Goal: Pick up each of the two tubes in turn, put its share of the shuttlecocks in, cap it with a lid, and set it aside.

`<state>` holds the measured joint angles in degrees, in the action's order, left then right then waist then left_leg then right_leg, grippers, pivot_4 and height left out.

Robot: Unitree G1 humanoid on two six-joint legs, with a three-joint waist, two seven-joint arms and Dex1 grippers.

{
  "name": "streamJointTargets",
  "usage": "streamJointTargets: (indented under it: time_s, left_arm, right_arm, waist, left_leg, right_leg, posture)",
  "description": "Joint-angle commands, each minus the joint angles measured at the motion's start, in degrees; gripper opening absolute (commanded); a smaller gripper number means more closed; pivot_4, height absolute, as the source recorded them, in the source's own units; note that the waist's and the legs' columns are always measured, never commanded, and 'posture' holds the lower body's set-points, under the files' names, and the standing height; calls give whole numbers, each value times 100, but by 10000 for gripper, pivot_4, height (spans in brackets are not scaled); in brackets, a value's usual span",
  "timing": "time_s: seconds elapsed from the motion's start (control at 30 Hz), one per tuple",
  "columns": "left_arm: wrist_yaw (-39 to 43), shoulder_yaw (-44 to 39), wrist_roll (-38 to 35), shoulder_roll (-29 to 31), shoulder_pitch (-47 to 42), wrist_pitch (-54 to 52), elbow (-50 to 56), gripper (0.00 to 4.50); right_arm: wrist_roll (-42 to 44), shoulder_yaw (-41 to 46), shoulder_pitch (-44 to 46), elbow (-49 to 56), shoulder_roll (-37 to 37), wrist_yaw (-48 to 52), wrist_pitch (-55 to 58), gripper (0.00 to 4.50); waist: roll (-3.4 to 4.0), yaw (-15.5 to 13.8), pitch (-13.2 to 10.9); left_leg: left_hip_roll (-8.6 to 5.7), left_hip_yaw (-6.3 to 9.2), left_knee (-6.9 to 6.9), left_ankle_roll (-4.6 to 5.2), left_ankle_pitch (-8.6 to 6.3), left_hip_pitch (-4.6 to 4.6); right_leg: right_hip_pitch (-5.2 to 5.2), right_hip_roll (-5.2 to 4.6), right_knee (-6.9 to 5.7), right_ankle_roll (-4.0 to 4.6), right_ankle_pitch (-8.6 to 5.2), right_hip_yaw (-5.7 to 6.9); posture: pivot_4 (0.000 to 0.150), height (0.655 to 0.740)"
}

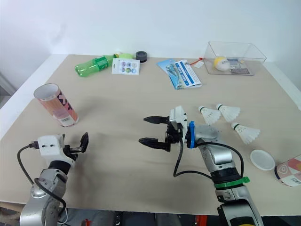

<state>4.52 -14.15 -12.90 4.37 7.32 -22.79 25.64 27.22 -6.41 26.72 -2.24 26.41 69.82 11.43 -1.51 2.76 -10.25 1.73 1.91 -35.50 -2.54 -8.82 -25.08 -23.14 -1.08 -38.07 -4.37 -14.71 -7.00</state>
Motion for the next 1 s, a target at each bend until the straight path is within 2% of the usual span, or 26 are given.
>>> streamJointTargets:
  time_s: [0.03,0.2,0.43,0.73,1.0]
  left_arm:
    - [130,-375,-195,346,-431,76,-416,45000]
    - [257,-617,-304,768,-926,90,-1194,45000]
    - [760,-507,-174,1442,-1669,339,-2551,45000]
    - [1501,-291,-57,1966,-2454,972,-3996,45000]
    - [2021,-201,-27,2226,-2450,1394,-4653,45000]
  right_arm:
    - [-19,18,-19,326,1,-115,26,44652]
    - [-94,82,-47,412,41,-290,40,44652]
    - [-143,134,-214,711,45,-639,103,44652]
    - [7,213,-501,1054,155,-738,206,44652]
    - [-63,82,-566,1118,200,-645,153,44652]
  waist:
    - [-2,0,0]
    - [-6,1,-1]
    - [-7,-1,0]
    - [-8,-6,1]
    - [-3,-4,3]
  left_leg:
    - [1,1,0,0,0,0]
    - [3,-2,1,-1,0,-2]
    - [7,4,7,-3,1,0]
    - [7,5,8,-23,16,1]
    - [8,4,10,-23,17,3]
  right_leg:
    - [-1,1,0,0,0,1]
    - [-1,2,1,0,2,1]
    - [-3,9,-1,4,4,6]
    - [-1,6,-2,4,11,9]
    - [-1,5,-2,3,12,8]
  posture:
    - [1500,7400]
    - [1500,7400]
    - [1500,7400]
    - [1500,7400]
    - [1500,7400]
